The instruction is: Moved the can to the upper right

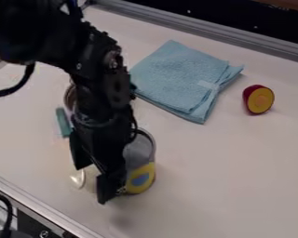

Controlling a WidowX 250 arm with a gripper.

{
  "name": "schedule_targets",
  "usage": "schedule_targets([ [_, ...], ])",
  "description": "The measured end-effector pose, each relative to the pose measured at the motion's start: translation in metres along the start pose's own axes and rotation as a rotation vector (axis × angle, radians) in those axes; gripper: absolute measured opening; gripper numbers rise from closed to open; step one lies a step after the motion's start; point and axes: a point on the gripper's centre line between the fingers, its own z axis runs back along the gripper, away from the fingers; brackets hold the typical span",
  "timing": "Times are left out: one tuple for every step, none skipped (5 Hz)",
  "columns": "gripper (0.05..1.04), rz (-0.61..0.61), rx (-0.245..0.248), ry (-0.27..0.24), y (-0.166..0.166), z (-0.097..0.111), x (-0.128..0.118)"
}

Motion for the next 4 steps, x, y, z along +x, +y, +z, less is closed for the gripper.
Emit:
schedule_targets([
  [0.997, 0.017, -0.053, -0.018, -0.007, 0.003, 0.012],
  [0.997, 0.055, -0.101, -0.044, -0.011, 0.013, 0.034],
  [0.997, 0.106, -0.141, -0.092, -0.019, 0.018, 0.059],
  [0.997, 0.138, -0.164, -0.097, -0.032, 0.013, 0.076],
])
